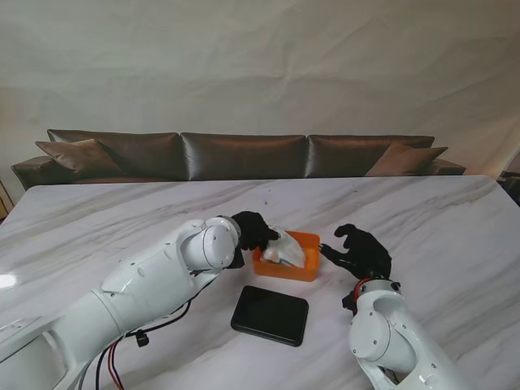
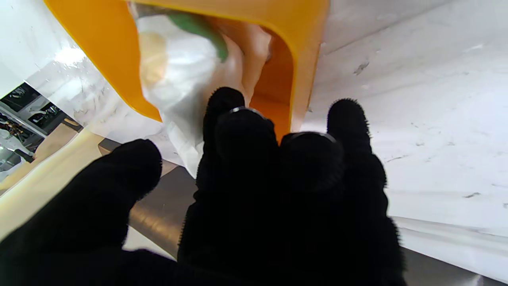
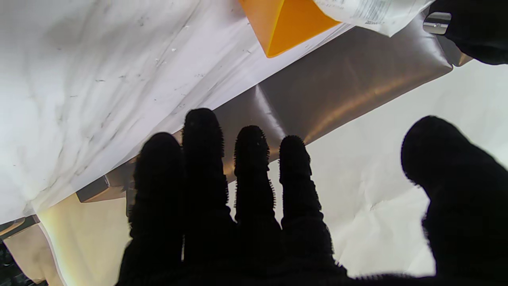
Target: Refill a tissue box and feed the first sheet
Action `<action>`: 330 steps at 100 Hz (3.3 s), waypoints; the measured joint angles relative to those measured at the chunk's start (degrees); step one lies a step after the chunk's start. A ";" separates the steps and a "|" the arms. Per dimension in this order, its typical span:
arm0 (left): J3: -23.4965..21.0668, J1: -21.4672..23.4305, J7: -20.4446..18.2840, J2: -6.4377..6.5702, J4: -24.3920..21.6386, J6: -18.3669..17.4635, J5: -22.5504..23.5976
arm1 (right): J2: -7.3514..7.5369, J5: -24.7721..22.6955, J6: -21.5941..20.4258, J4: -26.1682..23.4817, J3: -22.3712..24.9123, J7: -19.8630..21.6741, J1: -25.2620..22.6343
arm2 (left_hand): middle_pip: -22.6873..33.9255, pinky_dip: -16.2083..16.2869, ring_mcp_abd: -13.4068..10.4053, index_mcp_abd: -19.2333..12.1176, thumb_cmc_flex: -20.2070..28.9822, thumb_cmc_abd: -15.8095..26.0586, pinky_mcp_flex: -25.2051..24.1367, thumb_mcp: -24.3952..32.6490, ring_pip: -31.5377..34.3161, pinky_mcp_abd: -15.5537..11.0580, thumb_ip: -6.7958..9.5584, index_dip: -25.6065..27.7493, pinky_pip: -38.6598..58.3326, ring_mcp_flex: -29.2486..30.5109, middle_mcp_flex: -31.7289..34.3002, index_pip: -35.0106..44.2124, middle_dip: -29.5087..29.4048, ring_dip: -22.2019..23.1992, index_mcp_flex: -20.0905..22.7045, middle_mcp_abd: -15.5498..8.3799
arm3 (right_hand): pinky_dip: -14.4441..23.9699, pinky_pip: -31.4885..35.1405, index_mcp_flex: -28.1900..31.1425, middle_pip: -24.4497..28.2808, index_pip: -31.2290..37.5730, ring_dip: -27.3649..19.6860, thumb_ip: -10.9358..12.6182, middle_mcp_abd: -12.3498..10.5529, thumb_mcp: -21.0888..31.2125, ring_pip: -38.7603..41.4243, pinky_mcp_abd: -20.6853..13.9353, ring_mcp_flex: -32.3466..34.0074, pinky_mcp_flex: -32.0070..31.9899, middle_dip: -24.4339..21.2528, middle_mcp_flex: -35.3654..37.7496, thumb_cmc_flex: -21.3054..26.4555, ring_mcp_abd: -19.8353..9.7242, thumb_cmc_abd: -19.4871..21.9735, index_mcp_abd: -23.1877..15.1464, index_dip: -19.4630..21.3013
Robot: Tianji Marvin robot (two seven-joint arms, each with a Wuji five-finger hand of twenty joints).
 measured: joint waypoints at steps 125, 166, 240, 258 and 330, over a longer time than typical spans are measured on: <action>-22.72 29.29 21.67 6.28 -20.39 -6.28 20.08 | 5.52 -8.49 -21.02 8.26 -2.83 16.92 8.96 | -14.02 5.72 10.83 0.14 1.31 3.40 -32.17 -5.22 -25.85 6.74 -1.66 -10.23 -0.06 -22.85 -23.27 -13.93 -7.09 1.40 -11.05 5.66 | -11.84 -35.07 13.83 -13.38 3.00 -21.43 -9.89 -10.17 30.30 -31.88 -0.92 -12.00 -18.57 -13.84 0.46 22.73 -14.01 -34.28 -10.39 -0.98; -25.92 34.50 32.60 5.00 -16.89 -12.24 20.61 | 6.03 -11.91 -24.20 14.48 -8.41 15.93 13.98 | -15.07 6.40 11.77 0.14 1.33 3.36 -50.81 -0.96 -28.76 14.10 -2.24 -10.82 -0.06 -25.63 -23.97 -14.54 -7.92 0.66 -11.04 6.07 | -20.96 -38.56 22.90 -14.33 7.03 -22.07 -9.90 -13.46 32.17 -32.91 -1.82 -4.05 -19.51 -14.19 9.30 26.89 -16.39 -36.59 -14.64 -1.56; -24.45 35.04 31.91 4.62 -16.02 -11.70 18.61 | 5.79 -13.68 -26.16 23.05 -13.77 12.97 20.10 | -15.07 6.40 12.27 0.16 1.33 3.36 -52.79 -0.31 -27.42 14.79 -2.26 -11.04 -0.06 -25.66 -23.95 -14.56 -7.93 0.72 -11.04 6.35 | -23.06 -38.74 27.70 -15.40 10.00 -23.19 -9.90 -14.59 32.81 -34.45 -1.83 -0.01 -17.23 -14.67 14.58 28.72 -17.15 -37.19 -16.72 -2.63; -24.42 34.90 31.22 4.63 -16.04 -11.67 18.20 | 5.82 -13.16 -26.32 25.70 -16.49 9.82 21.79 | -15.07 6.40 12.29 0.22 1.33 3.36 -52.86 -0.31 -27.25 14.85 -2.26 -11.07 -0.06 -25.67 -23.95 -14.56 -7.94 0.72 -10.79 6.40 | -23.06 -38.42 29.99 -15.41 11.59 -23.19 -9.90 -15.03 32.81 -33.33 -2.40 3.24 -16.16 -14.70 18.14 29.30 -17.72 -36.56 -18.17 -3.04; -26.31 37.34 30.65 4.90 -18.40 -11.13 18.25 | 3.88 -10.57 -25.69 31.35 -21.92 4.57 25.67 | -15.08 6.40 12.43 0.70 1.33 3.36 -52.98 -0.31 -26.92 14.97 -2.27 -11.55 -0.06 -25.52 -23.93 -14.63 -8.31 0.75 -10.30 6.87 | -21.84 -34.95 36.27 -17.66 20.35 -18.98 -22.44 -15.19 32.19 -27.08 -2.33 15.01 -15.88 -9.82 28.66 25.97 -17.01 -40.00 -23.73 -14.84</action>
